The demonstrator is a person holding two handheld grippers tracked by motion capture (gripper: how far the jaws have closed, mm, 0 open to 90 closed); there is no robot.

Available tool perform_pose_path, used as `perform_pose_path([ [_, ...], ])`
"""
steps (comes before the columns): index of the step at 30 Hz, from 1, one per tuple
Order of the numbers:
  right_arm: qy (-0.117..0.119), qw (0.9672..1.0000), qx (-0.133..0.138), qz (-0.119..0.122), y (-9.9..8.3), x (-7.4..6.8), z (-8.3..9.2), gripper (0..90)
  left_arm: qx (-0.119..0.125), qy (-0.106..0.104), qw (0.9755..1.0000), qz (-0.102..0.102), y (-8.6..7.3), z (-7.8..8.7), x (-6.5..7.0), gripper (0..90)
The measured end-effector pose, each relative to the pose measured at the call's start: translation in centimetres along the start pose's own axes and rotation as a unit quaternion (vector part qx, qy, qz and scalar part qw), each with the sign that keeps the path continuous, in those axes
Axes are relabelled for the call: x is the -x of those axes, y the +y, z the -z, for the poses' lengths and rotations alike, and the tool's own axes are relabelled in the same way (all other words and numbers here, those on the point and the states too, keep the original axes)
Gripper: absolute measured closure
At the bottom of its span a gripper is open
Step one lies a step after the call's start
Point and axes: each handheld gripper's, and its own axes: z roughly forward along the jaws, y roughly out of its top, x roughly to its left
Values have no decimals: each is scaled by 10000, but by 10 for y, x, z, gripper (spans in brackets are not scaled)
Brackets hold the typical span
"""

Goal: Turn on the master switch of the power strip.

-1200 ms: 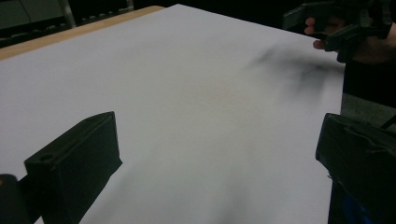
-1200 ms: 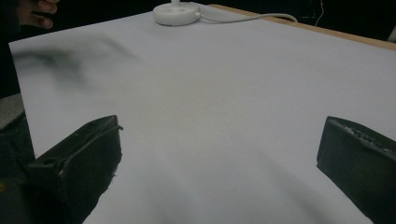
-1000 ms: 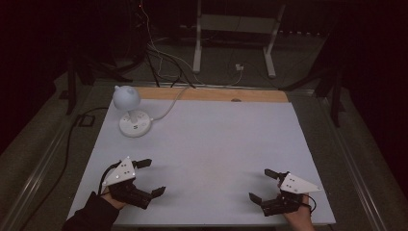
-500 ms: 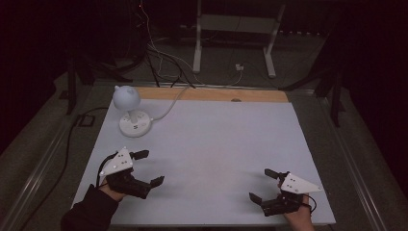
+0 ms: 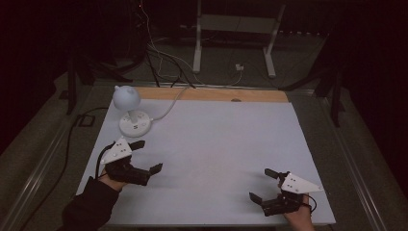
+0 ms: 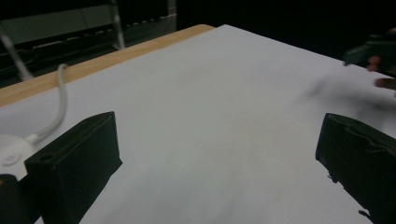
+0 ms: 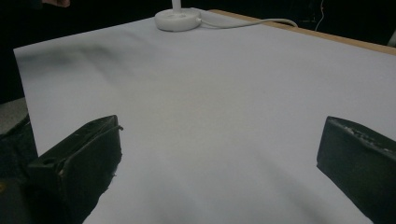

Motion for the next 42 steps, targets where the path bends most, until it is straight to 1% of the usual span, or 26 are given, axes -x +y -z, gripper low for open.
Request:
perform_pose_path([
  [1, 8, 10000, 3, -4, 0, 0, 0, 0, 0, 0, 10000, 0, 0, 0, 0, 3],
  [2, 13, 10000, 0, -10, 0, 0, 0, 0, -1, 99, 9999, 54, 1, -2, -3, 3],
  [3, 10, 10000, 0, -3, 0, 0, 0, 0, -1, 99, 9999, 54, 1, -2, -3, 3],
  [5, 0, 10000, 20, -2, 0, 0, 0, 0, 3, 227, 9997, 63, 2, -4, -6, 3],
  [6, -4, 10000, 22, -7, 0, 0, 0, 0, -14, 349, 9993, 91, 3, -6, -9, 3],
  [7, -5, 10000, 31, -2, 1, 0, 0, 0, -14, 349, 9993, 91, 3, -6, -9, 3],
  [8, 0, 10000, 33, -11, 1, 0, 1, 0, -16, 416, 9991, 109, 3, -8, -11, 3],
  [9, -1, 10000, 31, -13, 1, 0, 1, 0, -44, 540, 9984, 151, 3, -10, -13, 3],
  [12, 0, 10000, 23, -7, 1, 0, 1, 0, -92, 714, 9972, 181, 3, -15, -16, 3],
  [14, 3, 10000, 29, -3, 1, 0, 1, 0, -94, 735, 9970, 213, 2, -16, -18, 3],
  [15, 0, 10000, 28, -3, 1, 0, 1, 0, -111, 820, 9963, 247, 2, -20, -20, 3],
  [17, -6, 10000, 29, 6, 1, 0, 1, 0, -128, 839, 9961, 260, 2, -21, -21, 3],
  [18, -7, 10000, 37, 1, 1, 0, 1, 0, -131, 913, 9953, 301, 1, -24, -23, 3],
  [19, -12, 10000, 43, 5, 1, 0, 1, 0, -131, 913, 9953, 301, 1, -24, -23, 4],
  [20, -16, 10000, 47, 9, 1, 0, 1, 0, -148, 1004, 9944, 293, 1, -26, -24, 4],
  [23, -19, 10000, 46, 10, 1, 0, 1, 0, -158, 1063, 9938, 289, 0, -28, -26, 4],
  [25, -15, 10000, 45, 6, 1, 0, 1, 0, -175, 1159, 9927, 294, 0, -31, -28, 4],
  [28, -14, 10000, 47, 10, 1, 0, 1, 0, -209, 1234, 9916, 324, -1, -34, -31, 4],
  [31, -7, 10000, 43, 10, 1, 0, 1, 0, -210, 1283, 9908, 378, -1, -38, -36, 4],
  [34, -10, 10000, 32, 3, 1, 0, 1, 0, -224, 1313, 9905, 352, -1, -40, -38, 4],
  [39, 23, 10000, 14, 2, 0, 0, 0, 0, -285, 1483, 9878, 386, -3, -44, -45, 4],
  [40, 23, 10000, 18, 0, 1, -1, 0, 0, -310, 1506, 9873, 393, -5, -45, -49, 4],
  [41, 21, 10000, 24, 2, 1, -1, 0, 0, -310, 1506, 9873, 393, -5, -45, -49, 4],
  [42, 18, 10000, 30, 3, 1, -1, 1, 0, -337, 1544, 9868, 366, -5, -46, -51, 4],
])
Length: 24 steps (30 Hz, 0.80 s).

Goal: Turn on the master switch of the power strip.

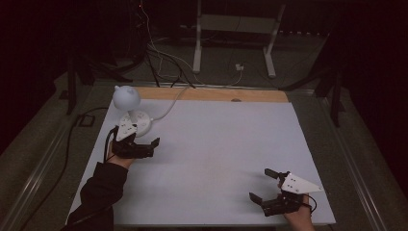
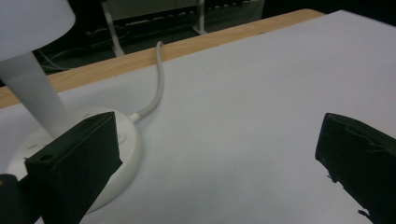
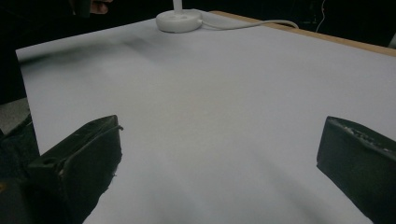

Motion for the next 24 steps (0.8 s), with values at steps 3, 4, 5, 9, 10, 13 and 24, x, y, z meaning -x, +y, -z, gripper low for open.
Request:
perform_pose_path([
  [3, -14, 10000, -1, 0, 0, 0, 1, 0, -126, 152, 9998, -68, -2, -5, -4, 4],
  [4, -16, 10000, -2, -4, 0, 0, 1, 0, -164, 163, 9997, -73, -3, -6, -5, 4],
  [5, -15, 10000, -3, -5, 0, 0, 1, 0, -164, 163, 9997, -73, -3, -6, -5, 4],
  [9, -9, 10000, 2, 5, 0, 0, 1, 0, -300, 190, 9994, -1, -6, -13, -10, 4],
  [10, -9, 10000, 2, 5, 0, 0, 1, 0, -300, 190, 9994, -1, -6, -13, -10, 4],
  [13, -5, 10000, 4, -9, 0, 0, 1, 0, -390, 279, 9988, -8, -6, -18, -12, 4],
  [24, 8, 10000, 9, -15, 0, 0, 1, 0, -828, 464, 9955, 12, -10, -39, -18, 64],
])
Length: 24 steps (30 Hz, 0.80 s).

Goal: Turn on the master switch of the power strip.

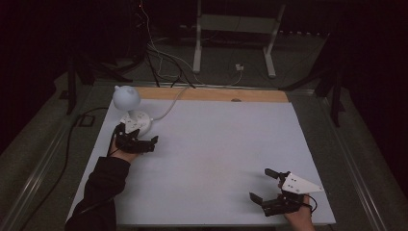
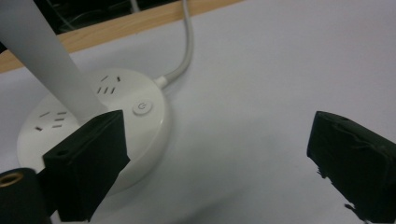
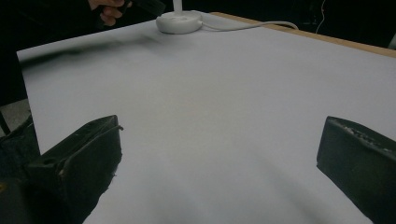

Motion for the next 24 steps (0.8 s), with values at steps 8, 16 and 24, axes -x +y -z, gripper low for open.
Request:
perform_pose_path([
  [8, 1, 10000, 15, -15, 0, 0, 0, 0, 2, 202, 9998, 17, 6, -9, -5, 292],
  [16, 15, 10000, 17, -43, 0, 1, 0, 0, -68, 384, 9992, 117, 6, -15, -12, 481],
  [24, 23, 10000, 13, -52, -1, 1, 0, 0, -65, 557, 9983, 179, 9, -20, -20, 699],
])
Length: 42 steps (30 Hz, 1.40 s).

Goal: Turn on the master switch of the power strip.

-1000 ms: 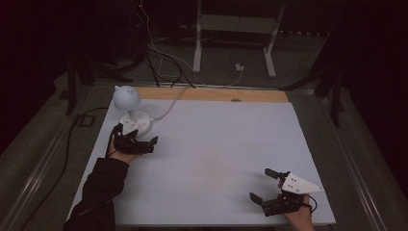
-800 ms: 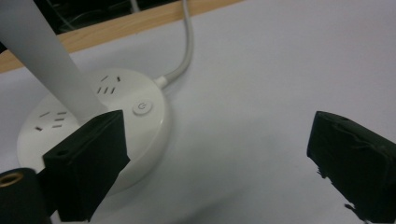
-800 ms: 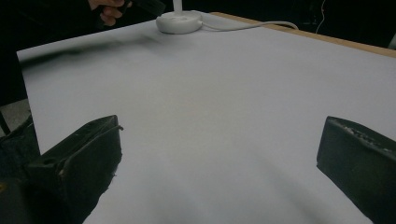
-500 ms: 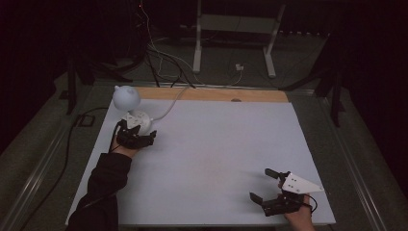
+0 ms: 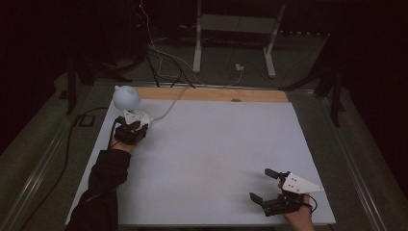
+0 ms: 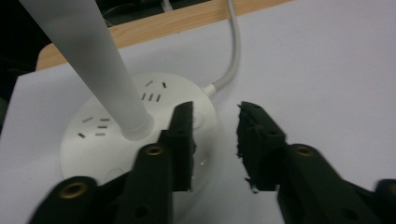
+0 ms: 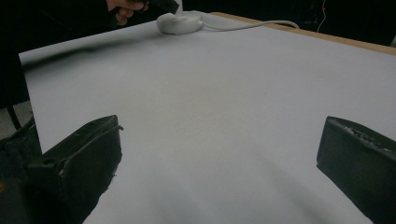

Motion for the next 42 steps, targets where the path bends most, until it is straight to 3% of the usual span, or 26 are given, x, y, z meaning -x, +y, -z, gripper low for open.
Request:
perform_pose_path([
  [7, 8, 10000, -10, -3, 0, 0, 0, 0, 25, -29, 9999, 112, 3, -5, -6, 853],
  [11, 16, 10000, 1, -5, 0, 0, 0, 0, 25, -44, 10000, 59, 0, -11, -5, 896],
  [15, 15, 10000, -13, -9, 0, 0, 0, 0, 121, 68, 9999, -86, 0, -14, -3, 900],
  [23, 24, 10000, -11, -4, 0, -1, 0, 0, 55, 140, 9999, -84, 0, -25, -5, 900],
  [27, 16, 10000, -5, -5, 0, -1, 0, 0, 6, 324, 9993, -177, 0, -30, -4, 900],
  [35, 17, 10000, 8, -3, 0, 0, 1, 0, -27, 411, 9987, -307, 1, -36, 1, 900],
  [42, 26, 10000, 24, 9, 1, -1, 1, 0, -154, 632, 9960, -617, 4, -38, 5, 900],
])
